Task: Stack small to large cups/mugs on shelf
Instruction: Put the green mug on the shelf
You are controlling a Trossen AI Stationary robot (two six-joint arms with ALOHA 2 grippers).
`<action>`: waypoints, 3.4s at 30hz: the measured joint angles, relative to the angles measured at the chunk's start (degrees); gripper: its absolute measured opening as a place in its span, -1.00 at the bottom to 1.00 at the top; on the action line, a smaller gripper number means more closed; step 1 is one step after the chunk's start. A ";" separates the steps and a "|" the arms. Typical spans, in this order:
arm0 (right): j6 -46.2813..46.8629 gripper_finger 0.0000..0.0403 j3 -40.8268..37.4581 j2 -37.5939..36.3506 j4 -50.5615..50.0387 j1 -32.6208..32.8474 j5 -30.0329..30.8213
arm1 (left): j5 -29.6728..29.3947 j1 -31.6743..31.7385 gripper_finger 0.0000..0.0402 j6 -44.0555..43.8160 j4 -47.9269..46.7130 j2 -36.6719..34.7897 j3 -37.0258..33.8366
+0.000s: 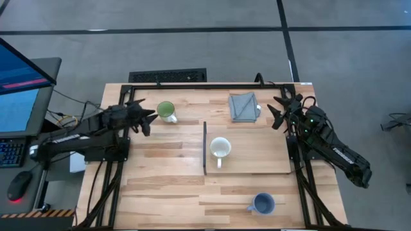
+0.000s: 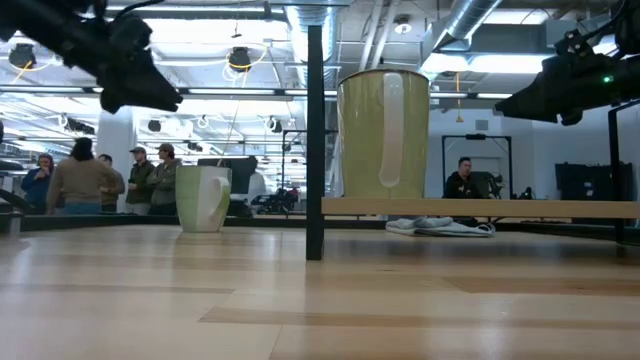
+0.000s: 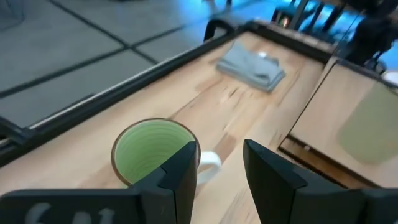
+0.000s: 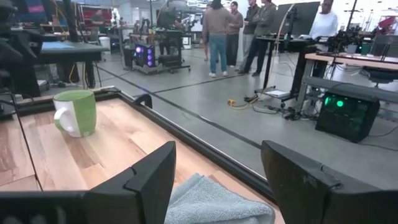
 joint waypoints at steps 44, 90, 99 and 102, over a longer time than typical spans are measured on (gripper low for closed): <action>0.07 0.30 0.03 -0.01 -4.60 0.02 -0.06 | 8.35 23.19 -0.39 11.62 -21.37 50.40 30.22; 0.44 0.30 -0.01 -0.02 -4.61 0.01 -0.05 | 8.22 23.18 0.23 14.52 -20.75 50.38 30.22; 0.46 0.30 -0.01 -0.02 -4.61 0.00 -0.06 | 8.07 23.18 0.23 6.54 -18.92 50.36 30.22; 0.18 0.30 -0.01 -0.02 -4.61 0.00 -0.07 | 8.15 23.19 0.23 3.68 -19.17 50.36 30.20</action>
